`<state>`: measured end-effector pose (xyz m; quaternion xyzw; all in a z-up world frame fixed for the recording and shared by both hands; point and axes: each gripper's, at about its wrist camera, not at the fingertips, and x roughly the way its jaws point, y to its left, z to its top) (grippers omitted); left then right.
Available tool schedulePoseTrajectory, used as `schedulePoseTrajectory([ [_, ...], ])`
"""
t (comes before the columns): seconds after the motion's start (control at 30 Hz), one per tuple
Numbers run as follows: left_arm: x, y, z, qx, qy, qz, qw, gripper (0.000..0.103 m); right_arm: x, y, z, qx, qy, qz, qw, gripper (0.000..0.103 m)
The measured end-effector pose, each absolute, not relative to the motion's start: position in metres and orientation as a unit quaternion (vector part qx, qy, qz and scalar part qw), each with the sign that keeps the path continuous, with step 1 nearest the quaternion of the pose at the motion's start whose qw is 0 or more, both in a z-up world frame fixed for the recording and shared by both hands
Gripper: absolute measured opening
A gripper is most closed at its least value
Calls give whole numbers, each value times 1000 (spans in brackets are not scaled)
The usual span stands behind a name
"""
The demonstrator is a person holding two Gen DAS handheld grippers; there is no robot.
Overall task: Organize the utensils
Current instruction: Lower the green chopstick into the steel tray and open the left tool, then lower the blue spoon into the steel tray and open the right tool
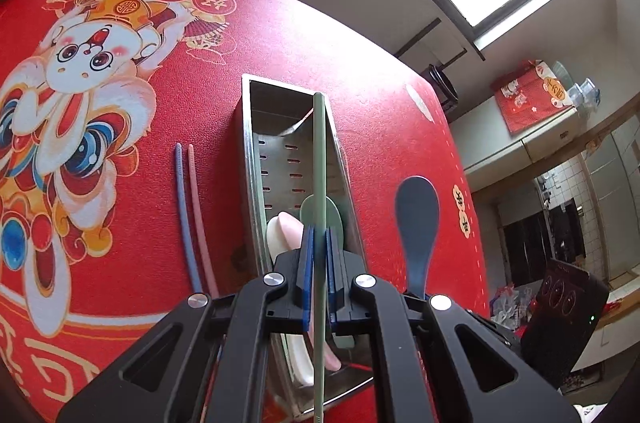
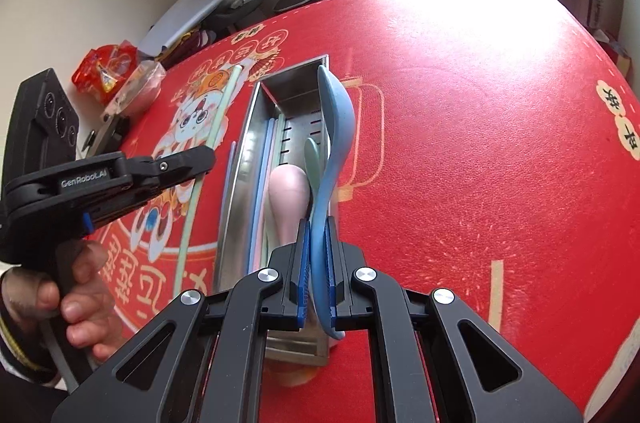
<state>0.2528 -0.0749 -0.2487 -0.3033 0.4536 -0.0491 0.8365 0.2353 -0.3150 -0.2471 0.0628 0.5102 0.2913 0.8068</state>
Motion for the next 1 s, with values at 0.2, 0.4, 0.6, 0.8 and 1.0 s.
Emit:
schedulePoseTrajectory([
  [0.2, 263, -77, -265, -329, 447, -11, 832, 6, 245, -327, -249, 56, 514, 303, 801, 7],
  [0.4, 265, -81, -276, -315, 450, 14, 835, 6, 251, -331, -247, 51, 512, 316, 798, 7],
  [0.6, 264, -80, -279, -300, 455, 24, 838, 6, 253, -332, -246, 57, 510, 321, 796, 7],
  [0.8, 259, -78, -268, -274, 450, 21, 850, 17, 249, -329, -244, 66, 510, 320, 796, 7],
  [1.0, 243, -71, -254, -238, 445, 23, 863, 43, 244, -318, -242, 73, 511, 313, 797, 7],
])
